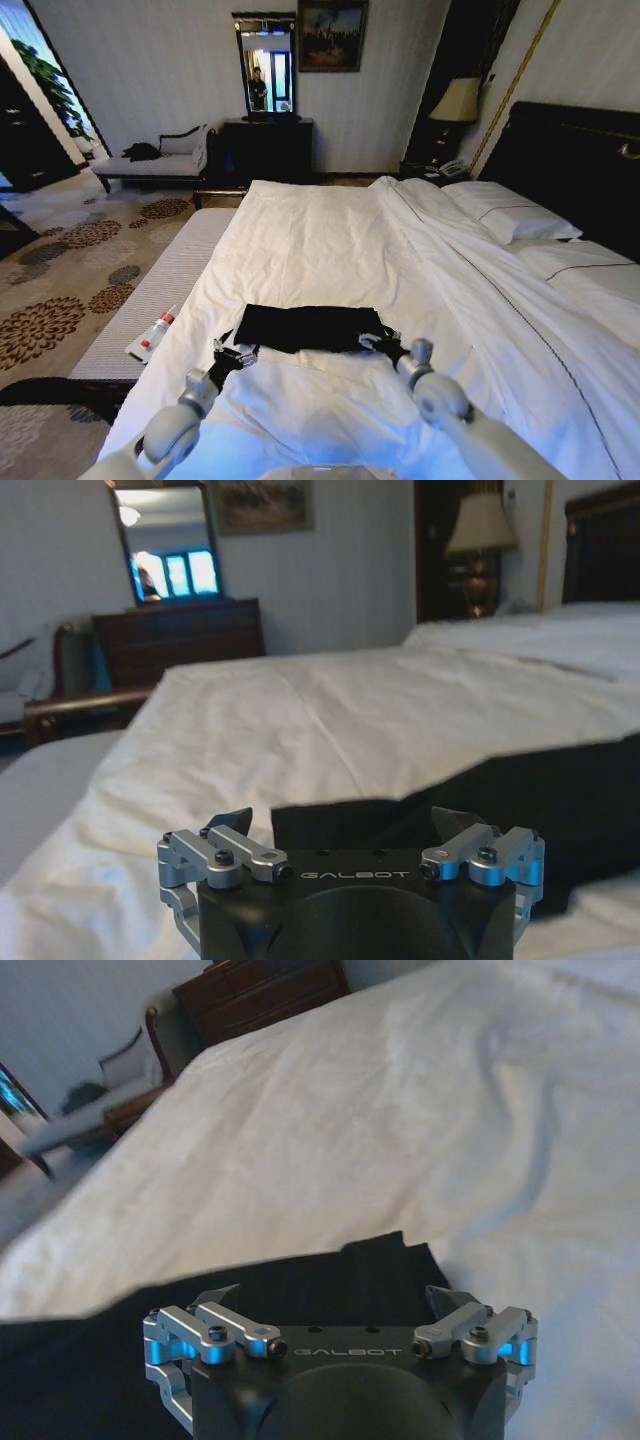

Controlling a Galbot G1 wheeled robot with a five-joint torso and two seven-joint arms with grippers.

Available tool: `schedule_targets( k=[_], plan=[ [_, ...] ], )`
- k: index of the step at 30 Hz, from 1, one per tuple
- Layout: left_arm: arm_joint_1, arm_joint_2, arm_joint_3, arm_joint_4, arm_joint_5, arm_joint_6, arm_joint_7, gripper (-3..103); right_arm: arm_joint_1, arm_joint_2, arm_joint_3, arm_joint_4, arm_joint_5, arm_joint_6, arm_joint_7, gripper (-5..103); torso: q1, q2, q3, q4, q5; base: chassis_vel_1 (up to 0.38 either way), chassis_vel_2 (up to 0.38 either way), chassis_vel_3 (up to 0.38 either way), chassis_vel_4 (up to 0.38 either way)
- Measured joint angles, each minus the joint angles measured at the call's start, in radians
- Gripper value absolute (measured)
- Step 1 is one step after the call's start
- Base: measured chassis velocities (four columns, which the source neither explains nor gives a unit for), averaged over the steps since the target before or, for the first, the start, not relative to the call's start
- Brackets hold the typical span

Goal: Fold the clothes on the bed.

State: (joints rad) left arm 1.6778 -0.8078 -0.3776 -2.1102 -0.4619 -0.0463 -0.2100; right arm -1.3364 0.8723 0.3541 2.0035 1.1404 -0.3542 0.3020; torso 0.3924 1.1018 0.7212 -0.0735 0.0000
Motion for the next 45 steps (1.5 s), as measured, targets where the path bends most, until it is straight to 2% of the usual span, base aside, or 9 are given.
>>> schedule_targets(
  k=[1, 3, 5, 7, 8, 11, 16, 29, 45],
  plan=[
    [0.069, -0.024, -0.054, -0.041, 0.003, -0.014, 0.013, 100, 0.001, 0.004, 0.041, 0.001, 0.085, -0.034, -0.024, 100, 0.0, 0.0, 0.0, 0.0001, 0.0001, 0.0, 0.0, 0.0, 0.0],
    [0.166, -0.062, -0.134, -0.102, 0.001, -0.031, 0.036, 100, 0.005, 0.01, 0.075, -0.01, 0.153, -0.062, -0.05, 100, 0.0, 0.0, 0.0, 0.0004, 0.0002, 0.0, 0.0, 0.0, 0.0],
    [0.191, -0.072, -0.155, -0.119, -0.001, -0.037, 0.046, 100, 0.006, 0.012, 0.082, -0.016, 0.165, -0.068, -0.058, 100, 0.0, 0.0, 0.0, 0.0005, 0.0001, 0.0, 0.0, 0.0, 0.0],
    [0.28, -0.11, -0.243, -0.188, -0.032, -0.064, 0.097, 100, 0.014, 0.015, 0.101, -0.046, 0.196, -0.091, -0.088, 100, 0.0, 0.0, 0.0, 0.0, 0.0002, 0.0, 0.0, 0.0, 0.0],
    [0.28, -0.11, -0.243, -0.188, -0.032, -0.064, 0.097, 100, 0.014, 0.015, 0.101, -0.046, 0.196, -0.091, -0.088, 100, 0.0, 0.0, 0.0, 0.0, 0.0002, 0.0, 0.0, 0.0, 0.0],
    [0.384, -0.174, -0.327, -0.261, -0.09, -0.106, 0.158, 100, 0.032, 0.023, 0.107, -0.107, 0.207, -0.115, -0.125, 100, 0.0, 0.0, 0.0, 0.0002, 0.0004, 0.0, 0.0, 0.0, 0.0],
    [0.471, -0.244, -0.376, -0.293, -0.074, -0.153, 0.181, 100, 0.056, 0.034, 0.09, -0.197, 0.199, -0.126, -0.155, 100, 0.0, 0.0, 0.0, 0.0001, 0.0002, 0.0, 0.0, 0.0, 0.0],
    [0.508, -0.268, -0.392, -0.286, -0.05, -0.173, 0.19, 100, 0.082, 0.041, 0.053, -0.284, 0.169, -0.128, -0.182, 100, 0.0, 0.0, 0.0, 0.0, -0.0001, 0.0, 0.0, 0.0, 0.0],
    [0.502, -0.265, -0.386, -0.282, -0.05, -0.171, 0.189, 100, 0.161, 0.111, -0.004, -0.337, 0.152, -0.174, -0.198, 100, 0.0, 0.0, 0.0, 0.0002, 0.0, 0.0, 0.0, 0.0, 0.0]
  ],
)
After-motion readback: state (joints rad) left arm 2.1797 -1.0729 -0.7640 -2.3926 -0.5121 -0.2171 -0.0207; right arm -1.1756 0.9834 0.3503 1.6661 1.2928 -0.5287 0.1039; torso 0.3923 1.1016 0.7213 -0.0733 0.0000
